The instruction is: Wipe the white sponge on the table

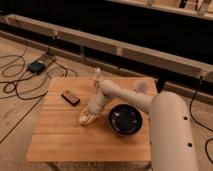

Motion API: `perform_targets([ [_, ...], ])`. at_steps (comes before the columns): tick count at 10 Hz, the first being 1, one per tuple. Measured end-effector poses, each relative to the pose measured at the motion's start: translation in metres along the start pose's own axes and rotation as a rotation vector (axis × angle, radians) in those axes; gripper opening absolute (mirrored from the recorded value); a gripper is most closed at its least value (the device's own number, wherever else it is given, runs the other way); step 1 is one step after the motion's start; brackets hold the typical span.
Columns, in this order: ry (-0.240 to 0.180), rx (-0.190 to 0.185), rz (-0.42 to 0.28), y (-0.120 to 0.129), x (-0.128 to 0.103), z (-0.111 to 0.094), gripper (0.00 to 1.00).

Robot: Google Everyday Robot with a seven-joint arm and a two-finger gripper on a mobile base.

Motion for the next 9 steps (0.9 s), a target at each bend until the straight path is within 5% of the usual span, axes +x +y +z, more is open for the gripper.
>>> perform_targets([
  [9,0.049,0.085,-0.049,-0.011,0.017,-0.024,0.0],
])
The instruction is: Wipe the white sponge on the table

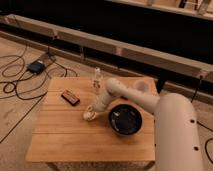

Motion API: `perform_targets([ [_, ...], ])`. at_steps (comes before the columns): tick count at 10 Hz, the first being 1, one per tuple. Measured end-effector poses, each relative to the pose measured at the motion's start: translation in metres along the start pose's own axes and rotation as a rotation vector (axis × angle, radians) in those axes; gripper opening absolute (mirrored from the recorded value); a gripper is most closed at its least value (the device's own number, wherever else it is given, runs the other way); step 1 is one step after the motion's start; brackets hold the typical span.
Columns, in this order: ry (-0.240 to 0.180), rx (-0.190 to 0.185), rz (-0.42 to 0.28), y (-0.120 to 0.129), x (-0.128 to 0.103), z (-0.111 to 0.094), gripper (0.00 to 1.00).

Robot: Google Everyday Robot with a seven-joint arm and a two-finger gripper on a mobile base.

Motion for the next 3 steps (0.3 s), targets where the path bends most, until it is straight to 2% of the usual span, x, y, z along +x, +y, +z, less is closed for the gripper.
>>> perform_targets([
  [2,-0.002,0.0,-0.001,-0.0002,-0.0006,0.0002,0.04],
  [3,-0.002,0.0,-0.001,-0.0002,-0.0007,0.0002,0.13],
])
